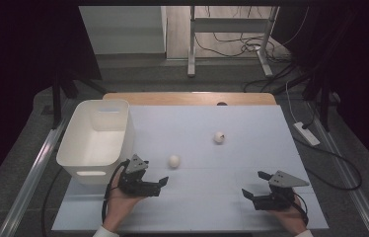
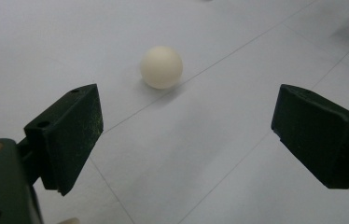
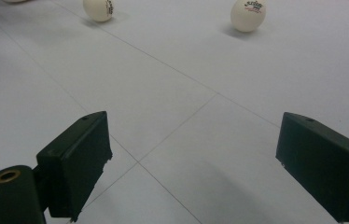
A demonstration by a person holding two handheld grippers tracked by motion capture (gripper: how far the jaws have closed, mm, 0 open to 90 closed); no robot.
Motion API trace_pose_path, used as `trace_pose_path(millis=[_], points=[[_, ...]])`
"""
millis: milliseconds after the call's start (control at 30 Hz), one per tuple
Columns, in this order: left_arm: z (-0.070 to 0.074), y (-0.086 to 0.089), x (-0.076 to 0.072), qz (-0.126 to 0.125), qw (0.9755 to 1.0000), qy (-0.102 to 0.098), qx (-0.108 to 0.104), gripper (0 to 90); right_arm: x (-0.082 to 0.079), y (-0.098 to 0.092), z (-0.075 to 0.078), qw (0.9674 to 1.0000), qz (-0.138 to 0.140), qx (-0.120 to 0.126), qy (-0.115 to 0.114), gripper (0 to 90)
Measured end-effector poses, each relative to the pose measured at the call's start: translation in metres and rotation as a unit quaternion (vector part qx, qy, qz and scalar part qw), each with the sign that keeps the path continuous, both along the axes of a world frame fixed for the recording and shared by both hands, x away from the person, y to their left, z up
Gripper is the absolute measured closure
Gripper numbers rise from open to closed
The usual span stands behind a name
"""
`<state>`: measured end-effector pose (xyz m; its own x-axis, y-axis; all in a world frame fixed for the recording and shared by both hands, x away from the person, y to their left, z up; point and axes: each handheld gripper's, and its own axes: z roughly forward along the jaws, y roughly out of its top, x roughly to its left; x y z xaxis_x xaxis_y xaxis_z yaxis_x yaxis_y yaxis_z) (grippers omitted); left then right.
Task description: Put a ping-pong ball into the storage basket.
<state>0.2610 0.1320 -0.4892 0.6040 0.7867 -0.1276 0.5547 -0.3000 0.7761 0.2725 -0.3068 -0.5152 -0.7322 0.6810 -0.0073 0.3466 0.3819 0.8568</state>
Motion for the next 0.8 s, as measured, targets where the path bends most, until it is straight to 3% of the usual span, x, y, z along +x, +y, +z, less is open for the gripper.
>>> trace_pose_path(millis=[800], points=[[0.002,-0.014,0.027,-0.011,0.9997,0.016,0.012,8.9,0.0,0.0,-0.001,1.0,-0.002,-0.005,0.003,9.9]])
